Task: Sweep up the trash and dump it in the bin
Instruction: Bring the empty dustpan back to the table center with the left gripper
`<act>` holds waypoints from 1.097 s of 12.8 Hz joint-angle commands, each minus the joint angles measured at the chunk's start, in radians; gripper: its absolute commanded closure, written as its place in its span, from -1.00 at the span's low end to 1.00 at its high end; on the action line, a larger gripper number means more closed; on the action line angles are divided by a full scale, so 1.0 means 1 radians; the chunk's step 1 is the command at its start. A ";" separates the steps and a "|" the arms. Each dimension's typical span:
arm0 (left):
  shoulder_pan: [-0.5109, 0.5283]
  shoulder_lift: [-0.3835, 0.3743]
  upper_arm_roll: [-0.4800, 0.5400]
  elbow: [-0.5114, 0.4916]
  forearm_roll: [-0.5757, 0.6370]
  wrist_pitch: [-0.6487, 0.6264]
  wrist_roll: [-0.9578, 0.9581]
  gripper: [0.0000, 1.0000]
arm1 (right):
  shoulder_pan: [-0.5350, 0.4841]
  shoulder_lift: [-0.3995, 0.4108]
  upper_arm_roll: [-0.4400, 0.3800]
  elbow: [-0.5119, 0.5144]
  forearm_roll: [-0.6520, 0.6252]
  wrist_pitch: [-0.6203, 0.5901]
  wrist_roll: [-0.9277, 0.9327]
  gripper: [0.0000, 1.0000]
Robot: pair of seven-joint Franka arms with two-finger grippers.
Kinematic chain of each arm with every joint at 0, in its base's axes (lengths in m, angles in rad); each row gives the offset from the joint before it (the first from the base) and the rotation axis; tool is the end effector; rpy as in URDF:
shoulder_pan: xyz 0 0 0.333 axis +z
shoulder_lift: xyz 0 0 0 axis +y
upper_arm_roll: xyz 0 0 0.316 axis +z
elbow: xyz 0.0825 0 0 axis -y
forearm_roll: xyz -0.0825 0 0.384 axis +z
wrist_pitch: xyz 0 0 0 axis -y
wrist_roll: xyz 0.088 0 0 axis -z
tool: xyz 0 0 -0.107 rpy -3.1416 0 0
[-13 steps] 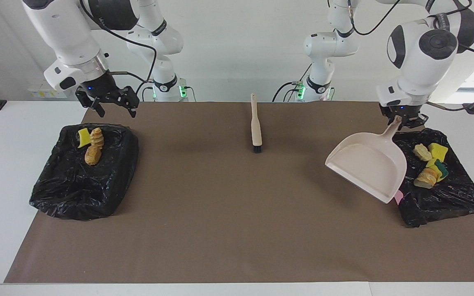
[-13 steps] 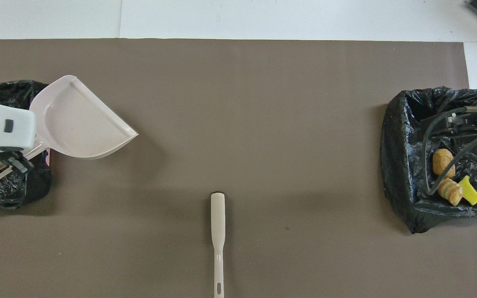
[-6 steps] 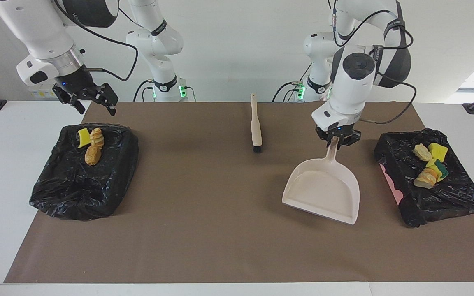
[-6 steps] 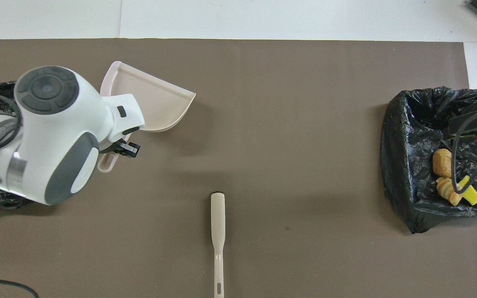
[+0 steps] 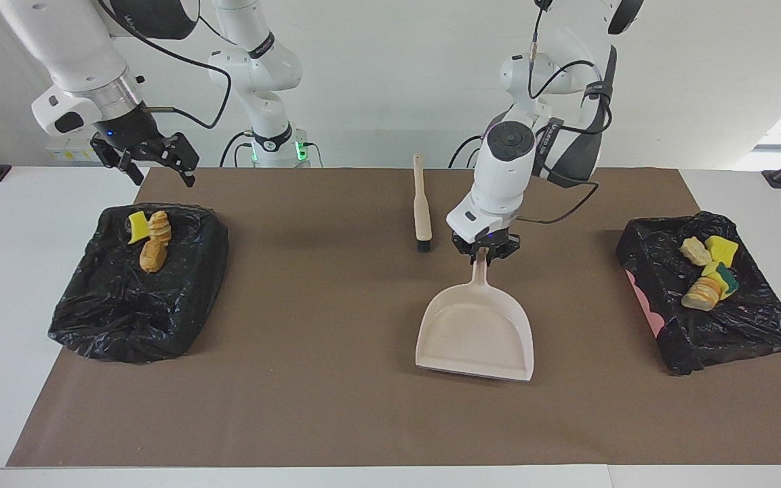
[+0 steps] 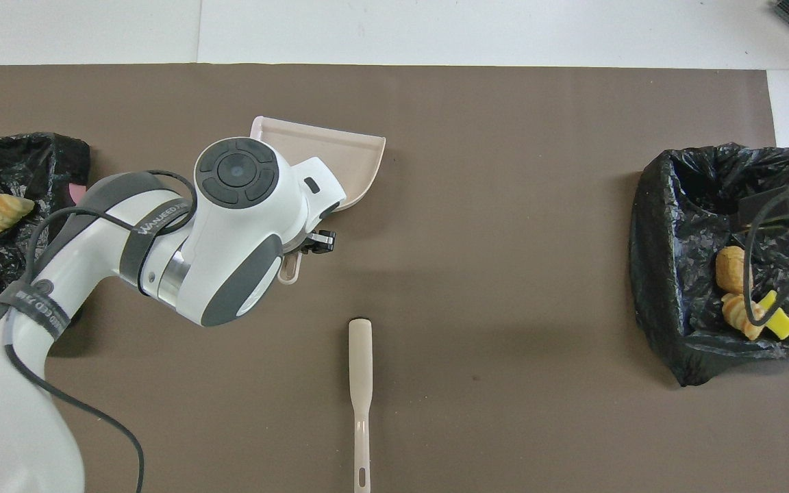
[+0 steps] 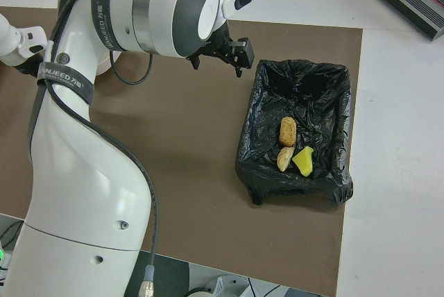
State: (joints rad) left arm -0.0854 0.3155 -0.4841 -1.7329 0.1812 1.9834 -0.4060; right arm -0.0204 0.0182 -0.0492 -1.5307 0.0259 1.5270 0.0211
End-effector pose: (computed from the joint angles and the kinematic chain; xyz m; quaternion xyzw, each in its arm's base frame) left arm 0.5531 -0.3114 0.4123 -0.9938 0.1098 0.0065 0.0147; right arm 0.5548 -0.0355 0.6295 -0.9989 0.0449 0.0106 0.0128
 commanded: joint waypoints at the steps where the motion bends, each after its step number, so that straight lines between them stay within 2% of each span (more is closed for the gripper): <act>1: -0.031 0.046 0.002 0.049 0.020 0.029 -0.066 1.00 | -0.007 -0.012 0.008 -0.011 -0.015 0.007 -0.023 -1.00; 3: -0.051 0.079 0.002 0.072 0.021 0.043 -0.121 1.00 | 0.005 -0.012 0.008 -0.011 -0.017 0.028 0.009 -1.00; 6: -0.083 0.086 0.001 0.070 0.014 0.060 -0.193 1.00 | 0.007 -0.012 0.008 -0.011 -0.014 0.030 0.007 -1.00; 8: -0.102 0.128 0.001 0.085 0.023 0.067 -0.227 1.00 | 0.005 -0.008 0.008 -0.006 -0.015 0.038 0.008 -1.00; 12: -0.115 0.125 -0.011 0.067 0.004 0.138 -0.229 1.00 | 0.007 -0.007 0.008 -0.008 -0.015 0.048 0.007 -1.00; 14: -0.120 0.113 -0.011 0.029 0.006 0.141 -0.229 0.84 | 0.007 -0.007 0.008 -0.009 -0.017 0.048 0.005 -1.00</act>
State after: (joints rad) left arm -0.1884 0.4351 -0.5040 -1.6839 0.1814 2.1084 -0.6195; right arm -0.0141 0.0182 -0.0467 -1.5306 0.0254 1.5541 0.0213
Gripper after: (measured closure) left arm 0.687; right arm 0.000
